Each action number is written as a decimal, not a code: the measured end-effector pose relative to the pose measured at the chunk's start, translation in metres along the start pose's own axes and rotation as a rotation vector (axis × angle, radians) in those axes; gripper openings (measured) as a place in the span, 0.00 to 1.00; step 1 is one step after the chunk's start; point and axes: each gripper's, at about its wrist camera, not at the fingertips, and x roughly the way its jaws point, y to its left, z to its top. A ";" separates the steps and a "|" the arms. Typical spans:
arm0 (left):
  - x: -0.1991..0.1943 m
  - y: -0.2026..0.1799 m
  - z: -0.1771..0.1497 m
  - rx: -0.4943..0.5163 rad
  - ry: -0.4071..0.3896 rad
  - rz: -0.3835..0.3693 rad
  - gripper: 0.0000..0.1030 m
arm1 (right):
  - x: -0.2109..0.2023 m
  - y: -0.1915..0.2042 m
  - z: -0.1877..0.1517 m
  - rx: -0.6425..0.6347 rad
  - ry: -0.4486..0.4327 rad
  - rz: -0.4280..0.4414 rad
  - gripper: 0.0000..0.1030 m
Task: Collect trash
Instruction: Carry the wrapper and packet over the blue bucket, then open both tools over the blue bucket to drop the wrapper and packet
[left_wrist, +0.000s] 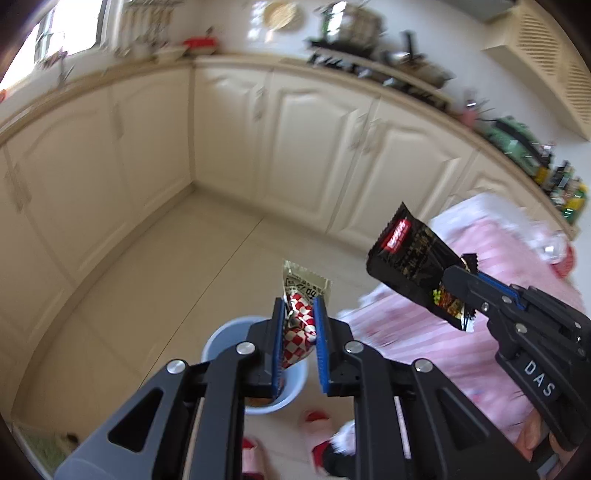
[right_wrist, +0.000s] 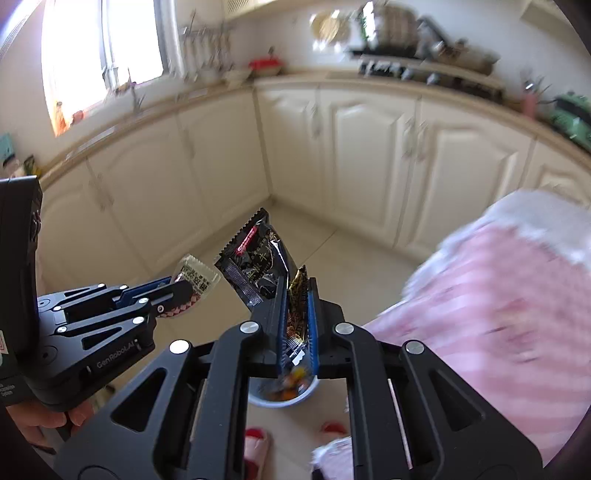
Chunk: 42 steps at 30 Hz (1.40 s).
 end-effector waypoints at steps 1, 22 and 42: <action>0.011 0.011 -0.005 -0.013 0.024 0.021 0.14 | 0.016 0.005 -0.005 0.001 0.030 0.004 0.09; 0.145 0.055 -0.030 -0.131 0.184 0.037 0.60 | 0.159 -0.019 -0.072 0.147 0.294 -0.031 0.10; 0.107 0.077 -0.026 -0.166 0.145 0.098 0.60 | 0.165 0.019 -0.054 0.149 0.268 0.026 0.13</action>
